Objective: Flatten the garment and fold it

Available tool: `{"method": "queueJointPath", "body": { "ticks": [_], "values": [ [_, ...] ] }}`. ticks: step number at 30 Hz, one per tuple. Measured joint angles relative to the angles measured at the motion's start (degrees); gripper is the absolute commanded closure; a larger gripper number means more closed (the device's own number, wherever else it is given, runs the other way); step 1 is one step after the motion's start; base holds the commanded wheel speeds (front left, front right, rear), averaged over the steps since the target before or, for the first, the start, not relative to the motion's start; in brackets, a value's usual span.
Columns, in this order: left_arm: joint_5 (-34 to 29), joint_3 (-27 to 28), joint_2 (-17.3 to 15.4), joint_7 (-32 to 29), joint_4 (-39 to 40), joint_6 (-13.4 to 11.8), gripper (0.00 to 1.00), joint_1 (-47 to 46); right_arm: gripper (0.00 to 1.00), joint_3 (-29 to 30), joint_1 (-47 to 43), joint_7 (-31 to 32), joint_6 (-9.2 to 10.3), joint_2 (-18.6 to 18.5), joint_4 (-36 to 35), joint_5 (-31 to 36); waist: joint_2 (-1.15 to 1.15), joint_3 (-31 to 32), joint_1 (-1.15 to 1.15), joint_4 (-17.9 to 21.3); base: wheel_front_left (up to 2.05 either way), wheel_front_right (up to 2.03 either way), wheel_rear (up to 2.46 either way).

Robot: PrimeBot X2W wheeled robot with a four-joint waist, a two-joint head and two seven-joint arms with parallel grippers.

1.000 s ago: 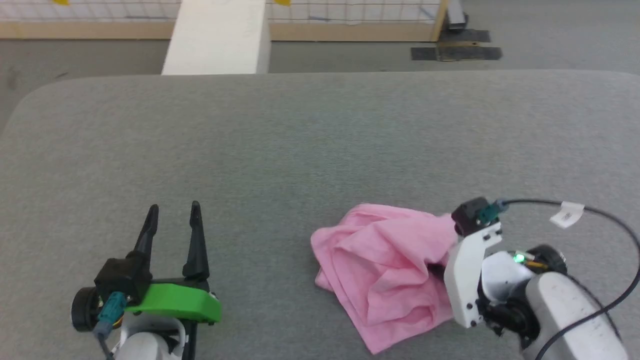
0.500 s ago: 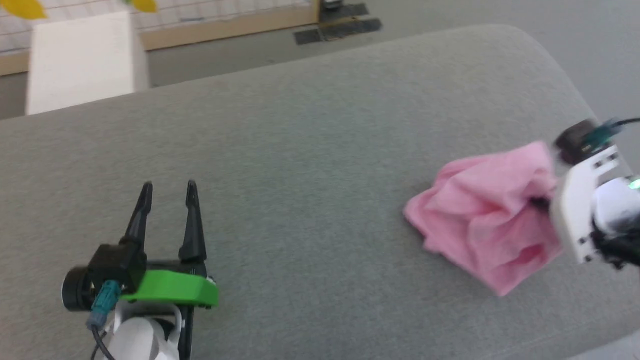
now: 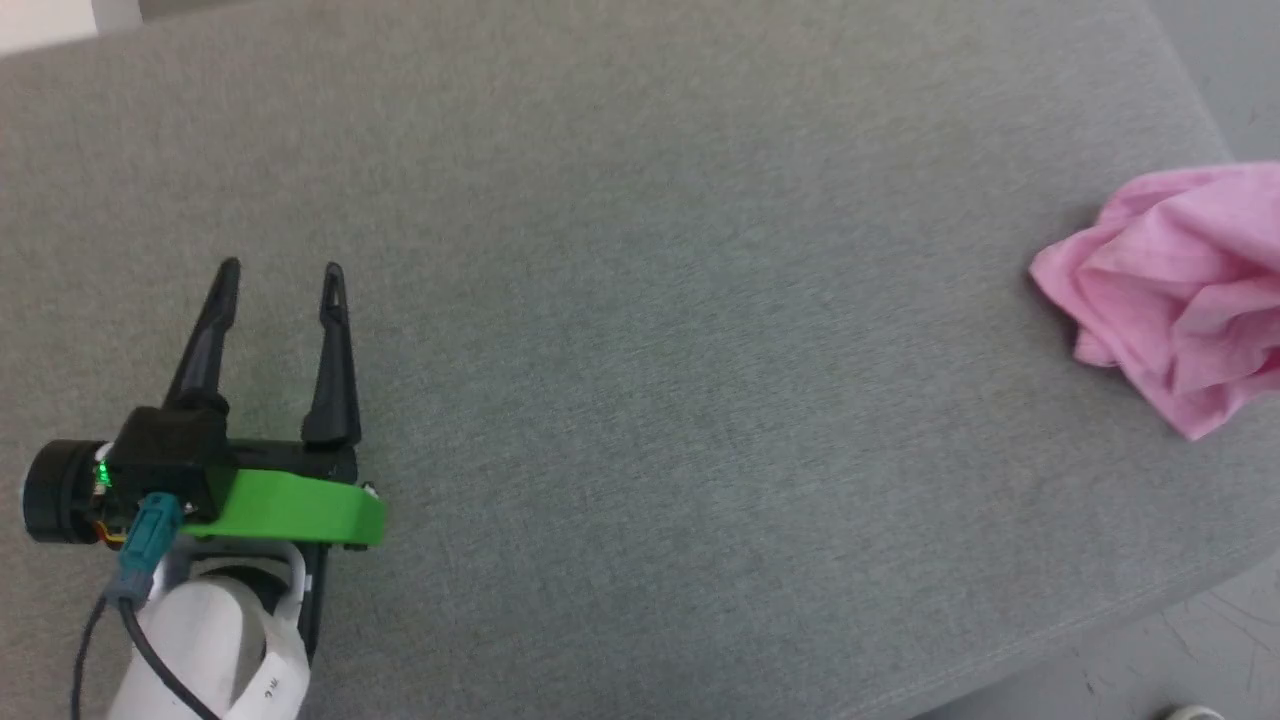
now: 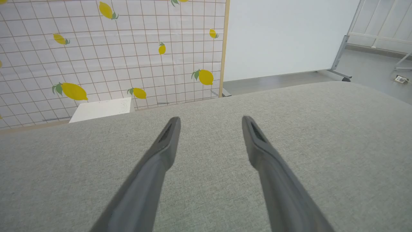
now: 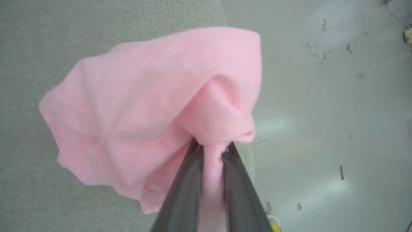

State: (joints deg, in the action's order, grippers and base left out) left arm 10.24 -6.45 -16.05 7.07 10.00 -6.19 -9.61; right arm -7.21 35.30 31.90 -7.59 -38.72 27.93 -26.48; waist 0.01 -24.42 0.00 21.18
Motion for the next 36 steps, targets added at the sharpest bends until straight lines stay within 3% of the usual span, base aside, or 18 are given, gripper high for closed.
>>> {"method": "queueJointPath", "body": {
  "ticks": [4,6,13,18,22,27,29,36],
  "values": [
    [-0.4,0.2,-0.5,-0.8,1.5,-0.4,0.00,0.0,1.00,3.1,2.7,-3.1,0.00,1.2,6.2,3.7,0.00,-3.7,0.00,-0.8,0.00,0.00,0.00],
    [-0.4,0.1,-0.5,-1.0,1.6,-0.5,0.00,0.0,0.00,4.5,3.1,-3.3,0.00,1.2,9.2,5.6,0.00,-4.9,0.00,-1.4,0.00,0.00,0.00],
    [0.0,-0.2,0.3,0.1,0.6,-1.0,0.00,0.1,0.00,12.3,4.3,-7.8,0.00,1.7,12.2,9.9,0.00,-4.7,0.01,-3.5,0.00,0.00,0.00],
    [1.7,-0.1,1.7,2.5,-2.1,-1.5,0.00,0.3,0.00,15.1,4.7,-14.0,0.00,2.6,5.0,10.4,0.00,-1.2,0.00,-4.5,0.00,0.00,0.00],
    [2.7,0.6,2.4,4.2,-4.2,-1.8,0.00,0.5,0.00,15.4,4.2,-18.6,0.00,6.0,-5.0,9.6,0.00,2.4,0.00,-5.6,0.00,0.00,0.00],
    [3.6,2.1,3.5,5.8,-6.0,-2.7,0.00,0.7,0.00,14.8,-0.3,-25.0,0.00,13.2,-17.8,9.0,0.00,7.0,0.00,-7.6,0.00,0.00,0.00],
    [4.5,2.6,4.1,6.4,-6.8,-3.4,0.00,0.9,0.00,14.1,-3.4,-28.3,0.00,19.0,-23.5,9.8,0.00,9.5,0.00,-9.1,0.00,0.00,0.00],
    [4.9,3.3,5.7,7.2,-9.0,-4.5,0.00,1.6,0.00,12.0,-12.4,-35.9,0.01,31.8,-27.8,12.8,0.00,14.2,0.00,-13.3,0.00,0.00,0.00]
  ]
}}
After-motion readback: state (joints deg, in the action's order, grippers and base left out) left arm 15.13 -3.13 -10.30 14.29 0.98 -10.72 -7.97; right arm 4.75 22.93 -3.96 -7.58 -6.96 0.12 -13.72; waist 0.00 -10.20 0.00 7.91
